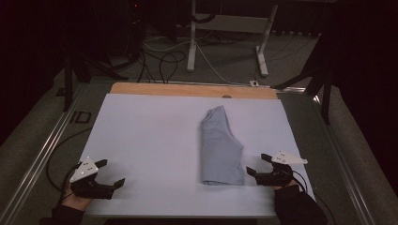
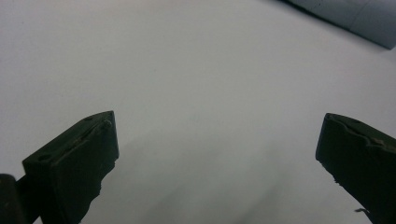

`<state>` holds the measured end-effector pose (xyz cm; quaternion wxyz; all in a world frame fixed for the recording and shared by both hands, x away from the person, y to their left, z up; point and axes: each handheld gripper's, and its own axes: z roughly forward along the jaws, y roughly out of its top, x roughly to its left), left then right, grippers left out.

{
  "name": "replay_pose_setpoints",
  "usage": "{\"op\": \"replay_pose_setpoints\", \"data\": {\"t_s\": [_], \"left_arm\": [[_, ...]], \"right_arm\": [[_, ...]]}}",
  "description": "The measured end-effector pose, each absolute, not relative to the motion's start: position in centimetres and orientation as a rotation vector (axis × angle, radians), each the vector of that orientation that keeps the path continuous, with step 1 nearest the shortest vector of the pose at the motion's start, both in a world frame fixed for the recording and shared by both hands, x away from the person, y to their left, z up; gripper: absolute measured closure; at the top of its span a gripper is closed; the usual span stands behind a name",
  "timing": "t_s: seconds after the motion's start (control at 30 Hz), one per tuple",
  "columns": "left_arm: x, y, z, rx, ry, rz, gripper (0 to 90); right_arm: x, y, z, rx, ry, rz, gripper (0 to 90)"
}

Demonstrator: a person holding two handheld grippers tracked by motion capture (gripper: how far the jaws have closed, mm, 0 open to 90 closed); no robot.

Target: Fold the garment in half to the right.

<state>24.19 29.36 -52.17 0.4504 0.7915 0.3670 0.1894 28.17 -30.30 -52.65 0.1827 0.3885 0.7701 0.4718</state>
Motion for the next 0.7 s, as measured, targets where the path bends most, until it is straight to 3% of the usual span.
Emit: {"op": "replay_pose_setpoints", "data": {"t_s": [0.7], "left_arm": [[24.3, 28.2, -52.0, 1.971, 0.874, 0.452, 0.0]], "right_arm": [[27.8, -30.1, -52.6, 1.09, 2.187, 1.33, 10.9]]}}
